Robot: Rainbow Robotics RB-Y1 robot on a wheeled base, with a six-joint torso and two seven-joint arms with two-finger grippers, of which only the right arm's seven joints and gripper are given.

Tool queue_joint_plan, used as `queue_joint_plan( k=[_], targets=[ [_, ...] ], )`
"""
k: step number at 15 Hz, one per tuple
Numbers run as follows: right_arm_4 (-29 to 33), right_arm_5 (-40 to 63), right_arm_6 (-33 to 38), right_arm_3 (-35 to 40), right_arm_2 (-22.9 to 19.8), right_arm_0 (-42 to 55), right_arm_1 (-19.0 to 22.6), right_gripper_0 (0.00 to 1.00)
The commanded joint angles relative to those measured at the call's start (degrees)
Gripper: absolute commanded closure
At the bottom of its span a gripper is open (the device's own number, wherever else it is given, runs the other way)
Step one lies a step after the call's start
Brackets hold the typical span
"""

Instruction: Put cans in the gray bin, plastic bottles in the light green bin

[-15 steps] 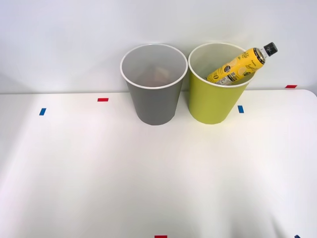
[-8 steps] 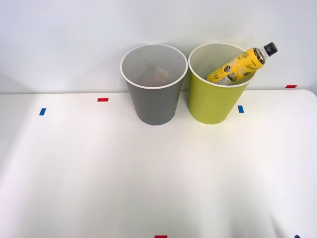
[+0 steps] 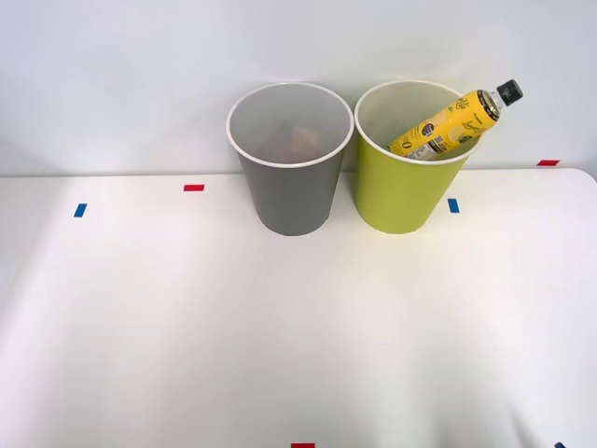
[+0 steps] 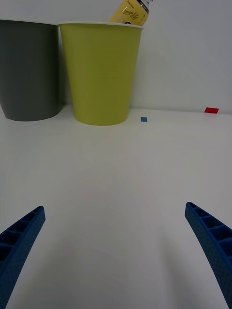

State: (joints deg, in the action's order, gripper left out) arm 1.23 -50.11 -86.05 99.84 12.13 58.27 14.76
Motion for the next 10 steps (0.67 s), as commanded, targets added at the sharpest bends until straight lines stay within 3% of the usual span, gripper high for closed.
queue_joint_plan(
  k=[1,10],
  targets=[
    [0.0,0.01,0.0,0.0,0.0,0.0,0.0,0.0],
    [0.0,0.01,0.0,0.0,0.0,0.0,0.0,0.0]
  ],
)
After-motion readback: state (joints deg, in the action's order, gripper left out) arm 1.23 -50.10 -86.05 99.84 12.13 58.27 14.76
